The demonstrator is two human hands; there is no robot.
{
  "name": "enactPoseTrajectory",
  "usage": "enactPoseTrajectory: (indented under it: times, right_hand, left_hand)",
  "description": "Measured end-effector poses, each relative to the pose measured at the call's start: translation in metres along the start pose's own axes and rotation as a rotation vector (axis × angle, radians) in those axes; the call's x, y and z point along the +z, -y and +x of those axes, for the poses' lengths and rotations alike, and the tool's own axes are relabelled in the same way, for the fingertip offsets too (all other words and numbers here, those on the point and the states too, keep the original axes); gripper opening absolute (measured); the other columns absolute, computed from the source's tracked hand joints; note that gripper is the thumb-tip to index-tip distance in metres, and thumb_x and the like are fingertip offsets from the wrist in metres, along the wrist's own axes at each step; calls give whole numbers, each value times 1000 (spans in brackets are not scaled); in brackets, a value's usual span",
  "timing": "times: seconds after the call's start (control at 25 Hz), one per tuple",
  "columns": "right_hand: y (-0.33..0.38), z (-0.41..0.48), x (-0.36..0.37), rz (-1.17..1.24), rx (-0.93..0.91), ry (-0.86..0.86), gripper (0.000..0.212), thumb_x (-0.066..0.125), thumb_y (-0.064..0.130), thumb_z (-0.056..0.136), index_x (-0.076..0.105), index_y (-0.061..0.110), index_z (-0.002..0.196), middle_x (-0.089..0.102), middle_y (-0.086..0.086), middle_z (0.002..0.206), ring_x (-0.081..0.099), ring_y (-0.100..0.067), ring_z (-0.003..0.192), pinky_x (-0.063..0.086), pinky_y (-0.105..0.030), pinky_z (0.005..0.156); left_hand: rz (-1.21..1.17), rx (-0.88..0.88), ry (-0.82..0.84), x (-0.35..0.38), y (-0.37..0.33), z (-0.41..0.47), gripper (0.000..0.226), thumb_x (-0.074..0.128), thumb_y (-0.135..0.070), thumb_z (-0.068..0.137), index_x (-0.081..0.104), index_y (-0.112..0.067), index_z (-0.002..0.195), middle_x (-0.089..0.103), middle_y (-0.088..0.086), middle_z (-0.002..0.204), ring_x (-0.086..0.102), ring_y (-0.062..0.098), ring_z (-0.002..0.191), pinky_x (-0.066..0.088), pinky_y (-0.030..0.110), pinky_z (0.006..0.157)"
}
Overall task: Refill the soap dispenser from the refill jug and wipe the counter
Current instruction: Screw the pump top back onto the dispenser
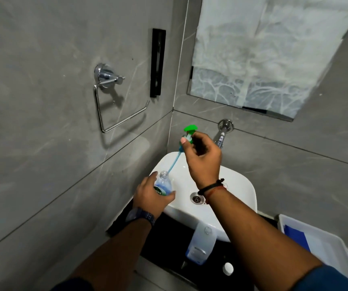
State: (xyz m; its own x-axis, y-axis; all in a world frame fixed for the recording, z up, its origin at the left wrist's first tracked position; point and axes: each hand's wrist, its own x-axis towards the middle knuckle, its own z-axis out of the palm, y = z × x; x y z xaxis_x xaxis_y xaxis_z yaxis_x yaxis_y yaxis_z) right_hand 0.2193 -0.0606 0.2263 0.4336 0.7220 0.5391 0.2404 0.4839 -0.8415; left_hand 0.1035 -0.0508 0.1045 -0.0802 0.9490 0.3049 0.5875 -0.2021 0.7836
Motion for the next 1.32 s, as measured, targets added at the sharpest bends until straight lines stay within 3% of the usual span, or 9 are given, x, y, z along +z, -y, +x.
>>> enactPoseTrajectory:
  times: [0.2,0.32,0.44,0.72,0.88,0.96,1.16,1.24,1.32]
  right_hand:
    - [7,4,-12,-57,-26,77,18,74,9,79,65,19,89,62,5,71,52,-5,62,49,-13,62]
    - [1,3,-15,-230,38,254,16,76,12,77,68,14,91,64,4,75,57,-8,66,51,-22,66]
    - [-11,0,-22,-348,114,386,22,78,17,75,70,14,96,69,4,87,64,-12,86,54,-34,76]
    - [-20,2,-32,-236,213,376,22,78,9,75,72,10,96,71,-5,91,64,-23,93,56,-48,84]
    - [-21,3,-32,-253,199,318,19,81,14,72,71,23,86,69,7,82,59,-14,80,52,-32,78]
    - [-21,2,-30,-239,210,289,19,81,15,72,72,17,89,70,0,84,59,-12,77,51,-26,75]
    - [-22,8,-41,-119,232,441,19,68,0,83,71,4,101,71,-7,97,64,-6,85,54,-20,81]
    - [-20,12,-45,-48,269,487,24,64,-5,84,69,6,105,70,-8,105,66,-7,90,54,-21,89]
    - [-19,14,-43,-74,249,481,22,70,-3,80,69,11,97,71,-6,97,66,-4,84,55,-20,84]
  left_hand:
    - [8,16,27,3,-15,2,76,84,-47,50,59,-20,116,64,3,110,59,25,98,48,31,83]
    - [-3,63,13,6,-27,2,74,83,-47,48,60,-21,113,66,2,104,62,23,94,46,26,76]
    - [10,80,11,5,-41,5,68,79,-50,47,59,-28,108,66,-1,97,63,22,89,44,24,72]
    - [3,82,50,4,-55,16,71,78,-50,50,58,-27,114,65,-2,106,62,20,97,49,28,78]
    - [10,91,70,3,-60,17,68,77,-48,52,58,-28,114,65,-1,106,61,21,97,50,30,80]
    - [-7,102,75,3,-63,17,65,78,-47,51,59,-30,111,65,-2,103,62,20,94,49,29,78]
    - [-6,121,124,0,-63,21,74,80,-50,52,58,-28,118,65,-2,108,61,17,98,50,29,84]
    - [-8,136,153,-2,-63,23,76,80,-49,52,57,-28,121,64,-3,108,61,16,97,49,28,84]
    - [-7,136,159,-3,-63,24,75,80,-49,52,57,-30,121,64,-4,107,61,15,95,48,25,82]
